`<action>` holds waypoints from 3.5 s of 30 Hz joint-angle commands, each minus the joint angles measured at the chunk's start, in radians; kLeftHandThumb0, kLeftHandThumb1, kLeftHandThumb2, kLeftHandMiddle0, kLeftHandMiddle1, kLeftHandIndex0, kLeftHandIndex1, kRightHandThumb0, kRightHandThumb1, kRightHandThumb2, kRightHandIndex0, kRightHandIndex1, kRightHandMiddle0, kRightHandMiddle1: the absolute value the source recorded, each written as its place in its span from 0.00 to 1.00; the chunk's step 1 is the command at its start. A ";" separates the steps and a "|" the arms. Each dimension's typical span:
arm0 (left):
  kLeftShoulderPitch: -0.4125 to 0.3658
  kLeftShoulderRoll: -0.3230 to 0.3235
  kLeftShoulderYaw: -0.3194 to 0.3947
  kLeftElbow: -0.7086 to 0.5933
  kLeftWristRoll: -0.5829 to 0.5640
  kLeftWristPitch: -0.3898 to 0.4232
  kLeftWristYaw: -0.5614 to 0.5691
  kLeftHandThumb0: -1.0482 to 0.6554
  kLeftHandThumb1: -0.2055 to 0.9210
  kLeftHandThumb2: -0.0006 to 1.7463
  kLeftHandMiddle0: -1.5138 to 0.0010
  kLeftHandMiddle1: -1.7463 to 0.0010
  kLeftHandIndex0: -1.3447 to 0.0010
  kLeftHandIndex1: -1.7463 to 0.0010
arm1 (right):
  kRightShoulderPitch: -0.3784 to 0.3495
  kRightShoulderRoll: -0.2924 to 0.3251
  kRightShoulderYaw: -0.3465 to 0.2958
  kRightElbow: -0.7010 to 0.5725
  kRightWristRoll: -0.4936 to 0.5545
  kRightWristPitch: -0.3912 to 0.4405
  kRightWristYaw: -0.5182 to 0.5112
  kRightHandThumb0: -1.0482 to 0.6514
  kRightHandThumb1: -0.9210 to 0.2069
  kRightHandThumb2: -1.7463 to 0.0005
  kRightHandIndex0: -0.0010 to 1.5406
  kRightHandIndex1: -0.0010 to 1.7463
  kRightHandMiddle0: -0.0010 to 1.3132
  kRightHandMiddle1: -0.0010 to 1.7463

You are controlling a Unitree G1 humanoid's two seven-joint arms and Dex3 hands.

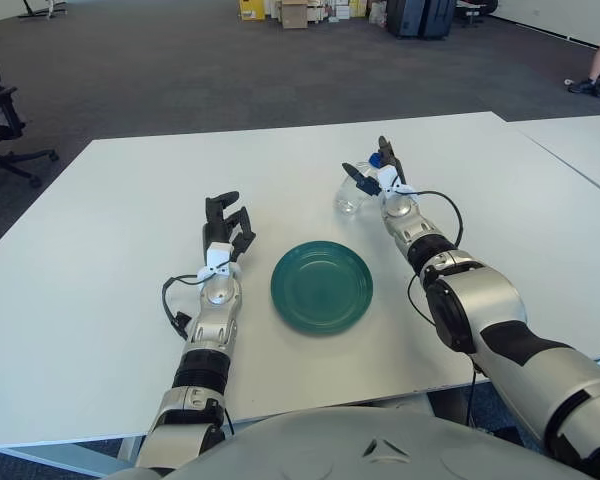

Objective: Put the bottle into the plate.

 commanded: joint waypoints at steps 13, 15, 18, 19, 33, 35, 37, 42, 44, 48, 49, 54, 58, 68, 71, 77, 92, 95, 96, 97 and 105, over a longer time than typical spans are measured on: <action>-0.002 0.015 0.006 0.011 0.004 -0.015 0.002 0.24 1.00 0.43 0.71 0.68 0.89 0.37 | 0.008 0.044 -0.042 0.019 0.027 0.048 0.010 0.00 0.00 0.81 0.00 0.00 0.00 0.00; -0.001 0.015 0.006 0.010 0.004 -0.015 0.002 0.24 1.00 0.43 0.71 0.68 0.89 0.37 | 0.009 0.045 -0.044 0.019 0.025 0.047 0.010 0.00 0.00 0.82 0.00 0.00 0.00 0.00; 0.000 0.014 0.008 0.010 0.002 -0.017 0.002 0.23 1.00 0.43 0.71 0.68 0.89 0.37 | 0.011 0.047 -0.047 0.019 0.026 0.045 0.012 0.00 0.00 0.82 0.00 0.00 0.00 0.00; 0.000 0.013 0.008 0.010 0.002 -0.018 0.002 0.24 1.00 0.43 0.70 0.68 0.89 0.37 | 0.012 0.048 -0.048 0.020 0.026 0.044 0.013 0.00 0.00 0.82 0.00 0.00 0.00 0.00; -0.003 0.010 0.010 0.018 -0.004 -0.030 -0.003 0.24 1.00 0.42 0.70 0.68 0.90 0.37 | 0.021 0.042 -0.053 0.022 0.018 0.044 0.022 0.00 0.00 0.81 0.00 0.00 0.00 0.00; -0.004 0.011 0.009 0.022 -0.004 -0.031 -0.006 0.24 1.00 0.42 0.70 0.68 0.90 0.37 | 0.020 0.039 -0.047 0.023 0.011 0.048 0.021 0.00 0.00 0.80 0.00 0.00 0.00 0.00; -0.006 0.011 0.009 0.024 -0.004 -0.032 -0.007 0.24 1.00 0.42 0.70 0.68 0.90 0.37 | 0.019 0.035 -0.042 0.024 0.005 0.054 0.019 0.00 0.00 0.80 0.00 0.00 0.00 0.00; -0.010 0.014 0.007 0.033 -0.001 -0.037 -0.009 0.24 1.00 0.43 0.71 0.68 0.90 0.37 | 0.018 0.031 -0.037 0.024 0.001 0.059 0.020 0.00 0.00 0.79 0.00 0.00 0.00 0.00; -0.011 0.014 0.006 0.035 0.000 -0.037 -0.009 0.24 1.00 0.43 0.71 0.68 0.90 0.37 | 0.017 0.030 -0.036 0.024 0.001 0.060 0.021 0.00 0.00 0.79 0.00 0.00 0.00 0.00; -0.013 0.016 0.005 0.039 0.004 -0.033 -0.007 0.23 1.00 0.44 0.71 0.68 0.90 0.37 | 0.016 0.026 -0.030 0.024 -0.001 0.054 0.022 0.00 0.00 0.79 0.00 0.00 0.00 0.00; -0.014 0.016 0.004 0.041 0.005 -0.033 -0.006 0.23 1.00 0.44 0.71 0.68 0.90 0.37 | 0.014 0.025 -0.023 0.023 -0.008 0.048 0.021 0.00 0.00 0.80 0.00 0.00 0.00 0.00; -0.016 0.016 0.003 0.049 0.007 -0.037 -0.003 0.23 1.00 0.44 0.71 0.68 0.90 0.37 | -0.004 0.014 0.034 0.022 -0.063 0.025 0.016 0.00 0.00 0.79 0.00 0.00 0.00 0.00; -0.018 0.015 0.002 0.057 0.008 -0.042 0.000 0.24 1.00 0.44 0.71 0.68 0.90 0.37 | -0.040 -0.003 0.098 0.020 -0.125 0.022 0.017 0.00 0.00 0.78 0.00 0.00 0.00 0.00; -0.025 0.012 0.008 0.075 0.000 -0.047 0.004 0.23 1.00 0.44 0.70 0.68 0.90 0.36 | -0.106 -0.059 0.223 0.016 -0.240 -0.038 0.050 0.00 0.00 0.80 0.00 0.00 0.00 0.00; -0.030 0.010 0.009 0.085 -0.001 -0.052 0.005 0.23 1.00 0.44 0.70 0.68 0.90 0.36 | -0.121 -0.068 0.255 0.019 -0.269 -0.061 0.053 0.00 0.00 0.79 0.00 0.00 0.00 0.00; -0.033 0.009 0.006 0.106 0.005 -0.069 0.010 0.24 1.00 0.44 0.69 0.67 0.90 0.36 | -0.168 -0.064 0.340 0.029 -0.346 -0.087 0.046 0.00 0.00 0.79 0.00 0.00 0.00 0.00; -0.025 -0.017 0.000 0.097 0.009 -0.081 0.037 0.25 1.00 0.43 0.70 0.67 0.89 0.36 | -0.241 -0.024 0.573 0.055 -0.569 -0.061 0.007 0.00 0.00 0.79 0.00 0.00 0.00 0.00; -0.022 -0.019 -0.004 0.093 0.011 -0.085 0.038 0.25 1.00 0.43 0.70 0.66 0.89 0.36 | -0.246 -0.018 0.601 0.059 -0.595 -0.047 0.004 0.00 0.00 0.80 0.00 0.00 0.00 0.00; -0.021 -0.020 -0.005 0.092 0.011 -0.086 0.039 0.25 1.00 0.43 0.70 0.66 0.89 0.36 | -0.247 -0.017 0.607 0.060 -0.599 -0.045 0.004 0.00 0.00 0.80 0.00 0.00 0.00 0.00; -0.020 -0.020 -0.007 0.091 0.011 -0.088 0.039 0.25 1.00 0.43 0.70 0.66 0.89 0.36 | -0.248 -0.016 0.614 0.062 -0.606 -0.041 0.005 0.00 0.00 0.80 0.00 0.00 0.00 0.00; -0.007 -0.036 -0.022 0.069 0.020 -0.096 0.050 0.27 1.00 0.43 0.71 0.67 0.89 0.36 | -0.218 0.010 0.671 0.072 -0.649 -0.017 0.007 0.00 0.00 0.83 0.00 0.00 0.00 0.00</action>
